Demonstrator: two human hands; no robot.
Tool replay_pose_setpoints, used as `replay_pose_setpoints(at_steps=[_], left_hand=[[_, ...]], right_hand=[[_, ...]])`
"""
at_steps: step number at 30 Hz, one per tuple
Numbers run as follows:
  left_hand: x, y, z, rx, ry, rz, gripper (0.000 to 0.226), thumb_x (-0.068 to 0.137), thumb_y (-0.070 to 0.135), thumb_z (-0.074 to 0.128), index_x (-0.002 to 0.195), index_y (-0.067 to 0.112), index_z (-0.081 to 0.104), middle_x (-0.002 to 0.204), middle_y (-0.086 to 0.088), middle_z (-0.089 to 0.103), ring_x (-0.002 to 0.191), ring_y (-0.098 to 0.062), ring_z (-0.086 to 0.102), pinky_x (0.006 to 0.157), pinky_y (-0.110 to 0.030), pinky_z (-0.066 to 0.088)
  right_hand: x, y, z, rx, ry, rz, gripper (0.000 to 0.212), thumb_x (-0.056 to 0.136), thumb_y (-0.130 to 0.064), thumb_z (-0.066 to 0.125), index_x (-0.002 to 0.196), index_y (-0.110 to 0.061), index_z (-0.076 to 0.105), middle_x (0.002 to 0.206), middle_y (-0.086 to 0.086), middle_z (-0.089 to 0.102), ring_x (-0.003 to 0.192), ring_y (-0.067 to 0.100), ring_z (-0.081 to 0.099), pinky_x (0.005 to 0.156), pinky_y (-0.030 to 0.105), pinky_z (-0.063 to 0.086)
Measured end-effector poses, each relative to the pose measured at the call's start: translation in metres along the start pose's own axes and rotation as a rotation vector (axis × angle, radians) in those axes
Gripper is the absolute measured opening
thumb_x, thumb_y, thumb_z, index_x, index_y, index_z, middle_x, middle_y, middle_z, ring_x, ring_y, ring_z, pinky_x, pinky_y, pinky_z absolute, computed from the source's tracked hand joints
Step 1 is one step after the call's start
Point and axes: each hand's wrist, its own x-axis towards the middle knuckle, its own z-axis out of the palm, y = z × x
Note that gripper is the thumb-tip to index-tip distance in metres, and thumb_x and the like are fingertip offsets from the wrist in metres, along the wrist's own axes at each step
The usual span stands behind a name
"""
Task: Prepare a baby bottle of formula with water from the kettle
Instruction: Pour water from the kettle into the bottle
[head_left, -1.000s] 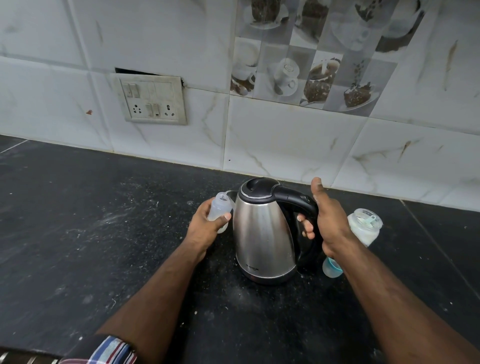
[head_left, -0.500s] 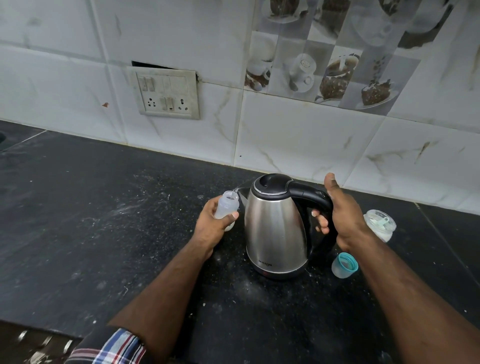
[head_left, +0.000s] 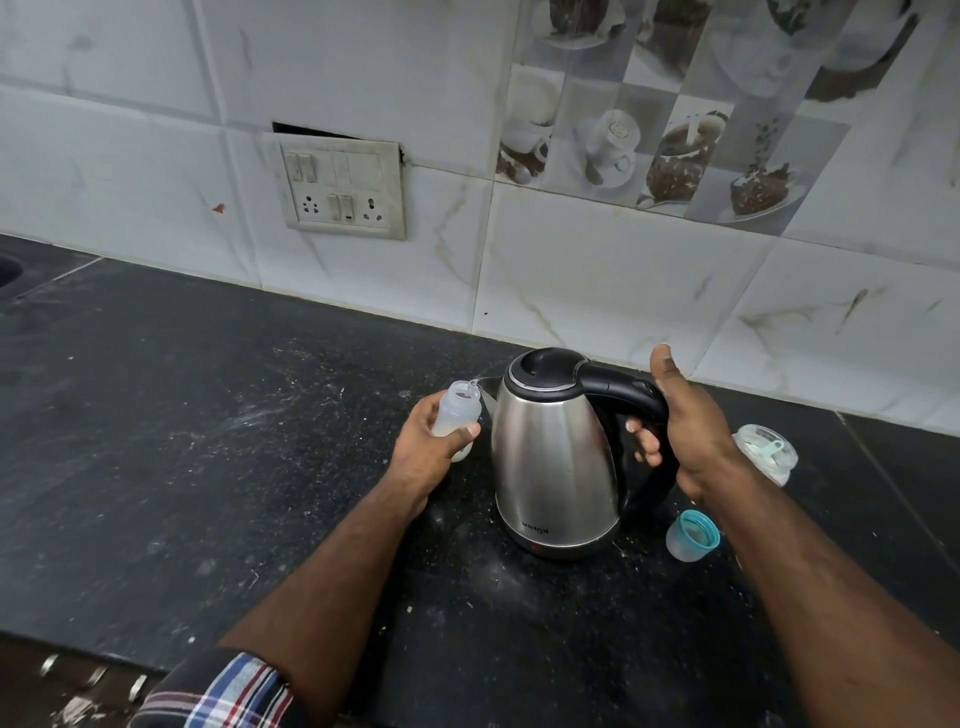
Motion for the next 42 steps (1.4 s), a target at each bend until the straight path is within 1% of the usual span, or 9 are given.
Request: replay_pose_setpoints(at_steps=[2,7,12,20,25,31,36,42], left_hand=[[0.0014,-0.0006,0.0000,-0.002,0.000,-0.001,0.055,0.086,0.008,0.081,0.135,0.021,0.059,0.123,0.004,0.071,0.116,-0.014,0.066,0.100,-0.036,0.054],[0.0057,-0.0039,-0.0006,0.005,-0.002,-0.007,0.056,0.084,0.011,0.083,0.133,0.024,0.060,0.123,0.005,0.072,0.117,-0.014,0.067,0.102,-0.039,0.055],[0.0073,-0.0039,-0.0012,0.004,0.000,-0.009,0.055,0.084,0.011,0.083,0.133,0.024,0.061,0.124,0.005,0.072,0.117,-0.014,0.067,0.104,-0.042,0.054],[0.0059,-0.0017,-0.0014,-0.005,0.012,-0.012,0.056,0.086,0.009,0.081,0.135,0.022,0.059,0.124,0.002,0.071,0.118,-0.016,0.066,0.102,-0.040,0.055],[0.0069,-0.0022,-0.0032,0.003,0.006,-0.007,0.055,0.085,0.010,0.081,0.134,0.024,0.060,0.125,0.003,0.072,0.117,-0.016,0.066,0.103,-0.042,0.055],[0.0054,-0.0007,-0.0029,-0.007,0.004,0.003,0.052,0.086,0.008,0.081,0.130,0.025,0.060,0.124,0.003,0.071,0.117,-0.016,0.066,0.099,-0.037,0.055],[0.0064,-0.0015,-0.0028,-0.004,0.001,0.000,0.054,0.085,0.009,0.081,0.132,0.023,0.060,0.124,0.002,0.072,0.117,-0.017,0.067,0.102,-0.041,0.055],[0.0073,-0.0027,-0.0035,-0.002,0.003,-0.002,0.052,0.083,0.011,0.083,0.127,0.029,0.061,0.123,0.003,0.072,0.117,-0.016,0.067,0.103,-0.042,0.055]], right_hand=[[0.0000,-0.0012,0.0006,-0.007,0.000,0.002,0.069,0.082,-0.077,0.045,0.080,-0.012,0.067,0.056,0.009,0.055,0.039,0.017,0.036,0.046,0.029,0.029],[0.0019,-0.0039,0.0018,-0.030,-0.004,0.011,0.066,0.095,-0.070,0.041,0.083,-0.010,0.067,0.055,0.008,0.056,0.039,0.017,0.037,0.046,0.029,0.030],[0.0044,-0.0048,0.0028,-0.040,0.007,0.024,0.067,0.094,-0.071,0.041,0.086,-0.009,0.066,0.055,0.008,0.056,0.040,0.017,0.037,0.046,0.029,0.031],[0.0063,-0.0048,0.0039,-0.037,0.002,0.028,0.067,0.094,-0.072,0.041,0.084,-0.011,0.066,0.054,0.007,0.056,0.039,0.017,0.036,0.048,0.030,0.030],[0.0063,-0.0061,0.0044,-0.040,-0.004,0.032,0.067,0.094,-0.072,0.042,0.083,-0.011,0.067,0.055,0.007,0.056,0.039,0.017,0.036,0.048,0.030,0.031],[0.0058,-0.0072,0.0050,-0.053,0.002,0.030,0.066,0.095,-0.071,0.041,0.082,-0.011,0.065,0.055,0.007,0.056,0.039,0.017,0.037,0.048,0.030,0.031],[0.0056,-0.0071,0.0047,-0.053,0.001,0.031,0.065,0.096,-0.070,0.042,0.083,-0.011,0.066,0.054,0.007,0.056,0.039,0.017,0.037,0.048,0.030,0.031],[0.0059,-0.0072,0.0044,-0.060,-0.004,0.029,0.066,0.095,-0.071,0.042,0.084,-0.010,0.066,0.054,0.007,0.056,0.040,0.017,0.037,0.048,0.030,0.032]])
